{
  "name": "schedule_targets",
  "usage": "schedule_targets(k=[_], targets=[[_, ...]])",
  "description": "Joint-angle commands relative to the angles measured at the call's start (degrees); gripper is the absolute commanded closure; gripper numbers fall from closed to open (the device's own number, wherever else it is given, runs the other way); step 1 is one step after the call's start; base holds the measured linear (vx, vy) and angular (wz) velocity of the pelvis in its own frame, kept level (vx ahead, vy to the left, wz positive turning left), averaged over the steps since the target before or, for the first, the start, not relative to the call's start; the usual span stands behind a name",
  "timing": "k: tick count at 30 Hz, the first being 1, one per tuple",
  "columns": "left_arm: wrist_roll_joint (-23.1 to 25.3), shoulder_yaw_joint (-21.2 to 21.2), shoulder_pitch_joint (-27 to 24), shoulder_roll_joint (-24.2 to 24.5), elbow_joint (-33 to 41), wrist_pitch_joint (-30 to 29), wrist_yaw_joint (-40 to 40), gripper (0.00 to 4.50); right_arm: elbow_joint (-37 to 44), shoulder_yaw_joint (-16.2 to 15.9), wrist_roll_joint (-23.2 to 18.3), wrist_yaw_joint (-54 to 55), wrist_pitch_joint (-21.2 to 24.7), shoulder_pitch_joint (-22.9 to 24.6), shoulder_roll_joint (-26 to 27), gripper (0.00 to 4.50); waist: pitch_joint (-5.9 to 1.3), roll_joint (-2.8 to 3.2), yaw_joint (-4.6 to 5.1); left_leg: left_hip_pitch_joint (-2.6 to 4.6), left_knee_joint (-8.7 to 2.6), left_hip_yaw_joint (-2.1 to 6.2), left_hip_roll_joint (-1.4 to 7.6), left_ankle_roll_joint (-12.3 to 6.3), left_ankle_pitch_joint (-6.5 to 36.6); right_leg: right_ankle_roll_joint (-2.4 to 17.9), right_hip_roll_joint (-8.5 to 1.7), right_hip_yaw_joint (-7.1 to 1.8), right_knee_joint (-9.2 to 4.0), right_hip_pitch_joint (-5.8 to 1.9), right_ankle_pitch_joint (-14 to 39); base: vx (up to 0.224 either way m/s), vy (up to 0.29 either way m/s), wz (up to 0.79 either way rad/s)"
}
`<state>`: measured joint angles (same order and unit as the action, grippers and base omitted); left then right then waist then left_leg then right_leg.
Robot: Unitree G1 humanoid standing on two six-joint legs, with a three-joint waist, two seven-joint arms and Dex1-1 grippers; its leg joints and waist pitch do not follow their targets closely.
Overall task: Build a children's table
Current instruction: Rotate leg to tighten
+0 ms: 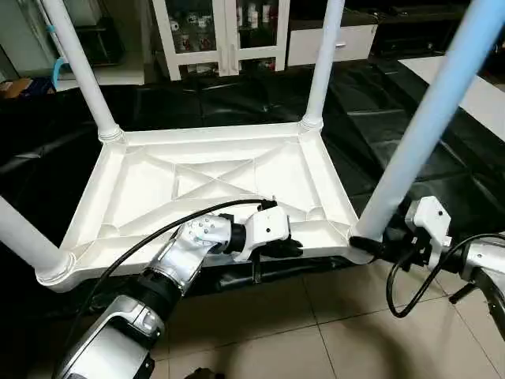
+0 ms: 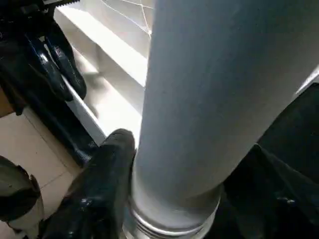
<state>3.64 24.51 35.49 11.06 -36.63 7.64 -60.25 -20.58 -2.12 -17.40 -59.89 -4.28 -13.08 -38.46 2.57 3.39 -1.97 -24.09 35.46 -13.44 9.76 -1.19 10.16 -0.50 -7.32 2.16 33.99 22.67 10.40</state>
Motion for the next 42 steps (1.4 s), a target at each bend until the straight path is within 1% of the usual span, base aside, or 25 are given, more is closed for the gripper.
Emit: schedule_targets(k=[1, 5, 8, 9, 10, 12, 13, 14, 16, 17, 18, 19, 20, 22, 23, 24, 25, 27, 29, 33, 35, 37, 39, 40, 42], targets=[[1.1, 1.6, -0.8, 0.1, 0.7, 0.2, -1.8, 4.5, -0.4, 0.5, 1.0, 0.1, 0.5, -0.4, -0.5, 2.2, -3.91, -1.42, 0.36, 2.67, -5.19, 2.45, 3.65, -3.3, 17.4, 12.9, -1.42, -0.92, -3.95, -1.28, 10.9, 0.0, 0.0, 0.0], [1.3, 1.6, -0.6, 0.1, 0.5, 0.0, -1.5, 4.5, -1.7, 0.8, 2.7, 4.3, 1.1, -1.4, 0.9, 2.32, -3.84, -1.4, 0.41, 2.65, -5.22, 2.42, 3.66, -3.46, 17.3, 13.1, -1.4, -0.91, -3.94, -1.22, 10.7, 0.0, 0.0, 0.0], [1.7, 1.5, -0.4, -0.1, 0.2, -0.1, -0.7, 4.5, -2.9, 0.9, 4.0, 7.1, 1.4, -2.1, 1.7, 2.36, -3.61, -1.58, 0.78, 2.61, -5.37, 2.49, 3.58, -2.45, 19.5, 12.3, -1.47, -0.91, -4.32, -1.07, 14.7, 0.0, 0.0, 0.0], [3.0, 1.3, 0.7, -0.7, -1.4, -0.4, 2.3, 4.5, -5.3, 1.7, 5.5, 13.3, 3.0, -3.6, 3.6, 2.37, -3.57, -1.62, 0.78, 2.66, -5.41, 2.51, 3.62, -2.19, 19.8, 12.0, -1.49, -0.94, -4.39, -1.02, 15.5, 0.0, 0.0, 0.0], [4.4, 1.0, 2.0, -1.3, -3.2, -1.0, 5.6, 4.5, -7.5, 2.6, 6.6, 19.3, 4.5, -5.0, 5.6, 2.37, -3.47, -1.25, 1.23, 2.62, -5.52, 2.57, 3.43, -1.09, 20.5, 11.8, -1.27, -0.91, -4.34, -0.66, 16.5, 0.0, 0.0, 0.0], [5.6, 0.9, 3.1, -1.8, -4.7, -2.3, 8.4, 4.5, -8.6, 3.1, 7.1, 23.3, 5.8, -6.0, 7.2, 2.38, -3.48, -1.51, 2.18, 2.42, -5.75, 2.85, 3.2, 0.87, 22.4, 10.6, -1.1, -0.69, -4.43, -0.72, 18.8, 0.0, 0.0, 0.0], [6.4, 0.5, 4.4, -2.7, -6.4, -3.6, 11.7, 4.5, -9.8, 3.6, 7.6, 27.6, 6.8, -7.2, 9.1, 2.38, -3.39, -1.41, 2.44, 2.84, -5.73, 2.79, 3.19, 1.75, 24.0, 10.1, -1.08, -0.77, -4.68, -0.21, 20.2, 0.0, 0.0, 0.0], [6.8, -0.6, 6.5, -4.6, -9.1, -6.4, 16.6, 4.5, -12.0, 4.2, 8.3, 34.5, 8.3, -9.4, 12.4, 2.39, -3.47, -1.07, 2.71, 2.84, -5.73, 2.93, 3.08, 2.35, 24.7, 10.0, -1.16, -0.78, -4.77, -0.26, 20.5, 0.0, 0.0, 0.0], [6.5, -1.8, 8.1, -6.4, -10.9, -8.5, 20.5, 4.5, -14.0, 4.5, 8.8, 39.5, 8.8, -11.3, 14.9, 2.4, -3.6, -1.29, 3.11, 2.72, -5.79, 2.99, 3.03, 2.72, 24.5, 10.0, -1.13, -0.74, -4.78, -0.33, 19.5, 0.0, 0.0, 0.0], [4.8, -5.2, 11.9, -10.8, -15.2, -13.4, 29.4, 4.5, -20.3, 5.2, 9.5, 50.7, 8.8, -16.6, 20.8, 2.4, -3.85, -0.85, 3.84, 2.74, -5.51, 2.79, 2.73, 3.32, 23.2, 11.1, -1.0, -0.8, -4.17, 0.09, 16.5, 0.0, 0.0, 0.0], [4.5, -5.6, 12.4, -11.4, -15.7, -13.9, 30.5, 4.5, -21.1, 5.2, 9.5, 52.1, 8.6, -17.4, 21.6, 2.42, -3.82, -1.01, 4.3, 2.46, -5.59, 2.89, 2.6, 3.32, 22.9, 11.4, -1.04, -0.79, -4.35, -0.07, 16.0, 0.0, 0.0, 0.0], [3.5, -7.1, 14.0, -13.3, -17.5, -15.1, 33.7, 4.5, -24.2, 5.6, 9.8, 57.0, 7.7, -20.1, 24.3, 2.42, -4.27, -1.06, 4.29, 2.16, -5.41, 3.03, 2.55, 2.96, 19.9, 11.8, -1.14, -0.58, -4.03, -0.69, 12.8, 0.0, 0.0, 0.0], [3.2, -7.6, 14.8, -14.2, -18.5, -15.2, 35.2, 4.5, -26.1, 5.3, 10.3, 59.6, 6.9, -21.9, 25.8, 2.46, -4.43, -0.68, 4.0, 2.12, -5.07, 2.85, 2.43, 1.22, 16.8, 12.5, -1.22, -0.53, -4.0, -0.8, 8.5, 0.0, 0.0, 0.0], [3.0, -8.4, 15.9, -15.3, -19.8, -15.1, 37.1, 4.5, -28.5, 5.0, 11.0, 62.6, 5.9, -24.1, 27.5, 2.48, -4.63, -0.84, 4.14, 1.84, -4.63, 2.69, 2.26, -1.1, 13.9, 13.6, -1.16, -0.44, -3.57, -1.17, 3.8, 0.035, -0.006, 0.0], [2.8, -9.5, 17.2, -16.5, -21.3, -14.9, 39.7, 4.5, -31.5, 4.4, 11.9, 66.3, 4.6, -27.1, 29.5, 2.5, -5.07, -0.63, 4.23, 1.58, -3.83, 2.54, 2.09, -5.11, 6.9, 15.4, -1.19, -0.27, -2.57, -1.55, -4.7, 0.07, -0.012, 0.01], [3.0, -9.9, 17.8, -16.9, -22.0, -14.7, 41.0, 4.5, -32.8, 4.1, 12.5, 67.9, 4.1, -28.5, 30.3, 2.5, -5.31, -0.74, 4.13, 1.55, -3.65, 2.62, 2.09, -6.52, 4.4, 15.8, -1.21, -0.17, -2.35, -1.92, -7.3, 0.061, -0.016, 0.01], [3.0, -10.3, 18.2, -17.0, -22.4, -14.6, 41.9, 4.5, -33.7, 4.0, 13.0, 69.2, 3.7, -29.6, 30.9, 2.5, -5.67, -0.9, 3.96, 1.56, -2.97, 2.54, 2.03, -9.41, 0.0, 16.7, -1.23, -0.13, -1.77, -1.88, -11.7, 0.0, 0.0, 0.0], [3.0, -10.7, 18.4, -16.6, -22.9, -14.4, 42.7, 4.5, -35.1, 4.2, 13.9, 71.0, 2.7, -31.3, 31.3, 2.51, -5.56, -1.0, 3.57, 1.1, -2.51, 2.48, 1.98, -13.46, -4.1, 17.0, -1.42, -0.05, -1.36, -1.95, -14.6, 0.0, 0.0, 0.0], [3.1, -11.1, 18.3, -16.0, -23.6, -14.5, 43.0, 4.5, -36.4, 4.7, 14.3, 71.8, 1.6, -32.2, 31.4, 2.51, -5.22, -0.94, 3.24, 1.23, -2.58, 2.41, 2.32, -14.47, -3.2, 16.7, -1.46, 0.07, -1.79, -1.8, -9.6, 0.0, 0.0, 0.0], [3.2, -11.4, 18.1, -15.0, -24.7, -14.0, 42.9, 4.5, -37.9, 6.7, 12.3, 68.6, -2.6, -33.2, 32.2, 2.51, -4.79, -0.54, 2.97, 1.74, -3.17, 2.32, 2.69, -12.03, 2.3, 16.3, -1.22, 0.1, -2.55, -1.53, -1.7, 0.0, 0.0, 0.0], [3.3, -11.3, 18.1, -14.5, -25.3, -12.5, 41.4, 4.5, -37.1, 5.2, 12.7, 63.9, -5.5, -33.0, 32.0, 2.51, -4.81, -0.77, 2.98, 1.7, -3.33, 2.4, 2.77, -10.99, 3.3, 16.2, -1.11, 0.07, -2.39, -1.72, -2.1, 0.0, 0.0, 0.0], [3.2, -10.8, 17.8, -14.2, -25.1, -11.0, 39.4, 4.5, -35.9, 4.4, 12.9, 61.7, -6.7, -32.3, 31.5, 1.96, -4.91, -0.79, 2.97, 1.72, -3.19, 2.34, 2.73, -11.16, 2.5, 16.4, -1.16, 0.0, -2.21, -1.7, -3.4, 0.0, 0.0, 0.0], [3.1, -10.1, 16.8, -13.5, -24.2, -8.7, 35.8, 4.5, -32.3, 3.8, 12.3, 57.8, -7.7, -30.0, 30.6, 1.74, -4.9, -0.9, 2.99, 1.16, -2.97, 2.44, 2.52, -12.69, 1.0, 16.2, -1.42, 0.06, -1.96, -2.12, -5.6, 0.0, 0.0, 0.0], [2.9, -9.2, 15.0, -12.3, -22.8, -6.6, 30.8, 4.5, -26.5, 2.9, 12.0, 53.6, -8.7, -25.9, 28.5, 1.62, -4.87, -0.89, 2.95, 1.21, -2.89, 2.43, 2.59, -13.47, 0.6, 15.7, -1.47, 0.06, -1.96, -2.05, -6.2, 0.0, 0.0, 0.0], [3.0, -8.7, 14.1, -11.6, -21.9, -5.6, 28.9, 4.5, -23.2, 2.5, 11.5, 51.4, -8.6, -23.6, 27.3, 1.5, -4.98, -0.65, 2.65, 1.6, -2.68, 2.42, 2.8, -14.41, -0.6, 16.2, -1.36, 0.01, -1.84, -1.82, -7.8, 0.0, 0.0, 0.0]])
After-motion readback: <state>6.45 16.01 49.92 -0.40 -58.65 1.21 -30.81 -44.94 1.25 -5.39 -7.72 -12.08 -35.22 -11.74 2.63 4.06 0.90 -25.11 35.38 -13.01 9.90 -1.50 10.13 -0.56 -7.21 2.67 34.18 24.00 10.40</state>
